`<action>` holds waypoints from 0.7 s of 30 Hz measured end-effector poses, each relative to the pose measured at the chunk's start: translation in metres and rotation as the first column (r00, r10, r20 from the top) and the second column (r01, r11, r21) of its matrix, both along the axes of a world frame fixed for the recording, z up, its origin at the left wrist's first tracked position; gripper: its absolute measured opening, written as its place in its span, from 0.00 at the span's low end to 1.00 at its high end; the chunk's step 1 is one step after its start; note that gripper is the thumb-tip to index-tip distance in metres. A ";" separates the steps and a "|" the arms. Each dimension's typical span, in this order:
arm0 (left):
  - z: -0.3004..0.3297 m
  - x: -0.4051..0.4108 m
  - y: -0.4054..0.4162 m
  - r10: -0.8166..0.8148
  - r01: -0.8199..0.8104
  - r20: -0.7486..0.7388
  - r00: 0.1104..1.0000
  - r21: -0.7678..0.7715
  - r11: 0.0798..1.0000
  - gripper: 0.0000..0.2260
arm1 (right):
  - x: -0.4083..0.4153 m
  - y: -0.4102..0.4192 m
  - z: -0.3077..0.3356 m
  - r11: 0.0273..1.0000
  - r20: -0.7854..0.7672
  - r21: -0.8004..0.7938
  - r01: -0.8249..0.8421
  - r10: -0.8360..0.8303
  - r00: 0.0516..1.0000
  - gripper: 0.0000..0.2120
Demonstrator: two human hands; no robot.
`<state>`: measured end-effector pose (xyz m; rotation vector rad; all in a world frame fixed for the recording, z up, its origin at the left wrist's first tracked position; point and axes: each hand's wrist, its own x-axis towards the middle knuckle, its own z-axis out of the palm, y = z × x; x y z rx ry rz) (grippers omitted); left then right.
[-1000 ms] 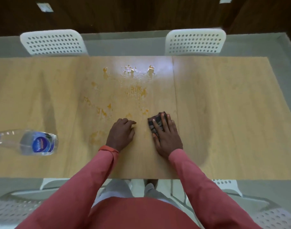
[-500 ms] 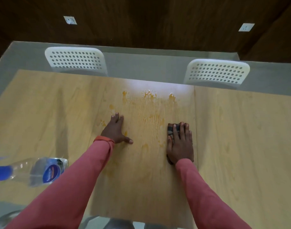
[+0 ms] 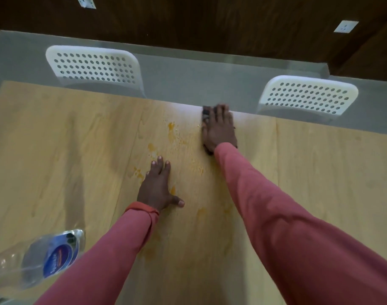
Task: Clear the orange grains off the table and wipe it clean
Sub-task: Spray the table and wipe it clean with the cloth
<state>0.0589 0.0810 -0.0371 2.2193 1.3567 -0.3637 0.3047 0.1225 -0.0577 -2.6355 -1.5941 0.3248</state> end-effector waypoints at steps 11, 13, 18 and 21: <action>0.010 -0.001 -0.002 0.020 -0.019 0.033 0.999 -0.031 0.999 0.61 | -0.023 -0.181 -0.019 0.993 -0.030 0.065 -0.094 0.097 0.995 0.28; 0.009 0.001 -0.002 0.025 -0.025 0.021 0.999 -0.030 0.999 0.61 | 0.016 -0.159 -0.013 0.999 -0.016 0.036 0.036 -0.036 0.999 0.29; 0.008 0.001 -0.001 0.022 -0.022 0.007 1.000 -0.028 0.999 0.61 | 0.053 -0.035 -0.003 0.985 -0.010 0.013 0.172 -0.172 0.985 0.28; 0.007 0.000 -0.001 0.025 -0.024 0.015 1.000 -0.031 0.999 0.61 | -0.002 -0.005 -0.001 1.000 -0.032 0.016 0.001 0.000 0.999 0.28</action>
